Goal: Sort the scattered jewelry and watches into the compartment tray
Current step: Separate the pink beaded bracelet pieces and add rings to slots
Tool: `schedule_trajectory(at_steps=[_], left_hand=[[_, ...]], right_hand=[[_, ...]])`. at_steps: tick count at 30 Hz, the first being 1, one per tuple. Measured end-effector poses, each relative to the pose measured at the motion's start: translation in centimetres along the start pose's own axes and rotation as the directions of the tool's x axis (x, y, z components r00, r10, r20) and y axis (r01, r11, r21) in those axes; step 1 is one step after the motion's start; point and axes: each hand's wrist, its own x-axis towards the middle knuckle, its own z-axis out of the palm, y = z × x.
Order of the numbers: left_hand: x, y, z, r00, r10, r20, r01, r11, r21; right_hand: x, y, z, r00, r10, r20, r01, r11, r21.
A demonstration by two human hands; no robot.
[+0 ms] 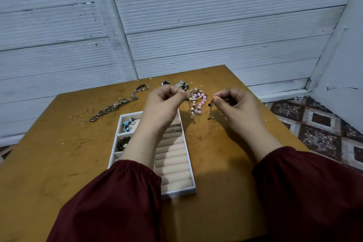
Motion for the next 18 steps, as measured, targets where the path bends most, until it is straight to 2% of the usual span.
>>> schedule_trajectory(at_steps=[4, 7, 11, 18], left_hand=[[-1.5, 0.6, -1.9, 0.998, 0.013, -0.06, -0.018, 0.997, -0.081], [-2.8, 0.8, -3.3, 0.992, 0.043, -0.117, -0.052, 0.996, -0.075], [-4.3, 0.4, -5.1, 0.982, 0.075, -0.174, -0.083, 0.996, -0.042], [-6.7, 0.4, -8.4, 0.958, 0.075, -0.278, -0.113, 0.986, -0.122]], right_hand=[[-1.3, -1.9, 0.7, 1.0, -0.003, -0.031, 0.005, 0.996, 0.088], [-2.8, -3.7, 1.5, 0.998, -0.013, -0.057, 0.023, 0.984, 0.176], [-4.6, -5.2, 2.8, 0.998, -0.022, -0.051, 0.032, 0.978, 0.206], [-7.4, -8.8, 5.6, 0.993, -0.103, -0.063, 0.117, 0.945, 0.304]])
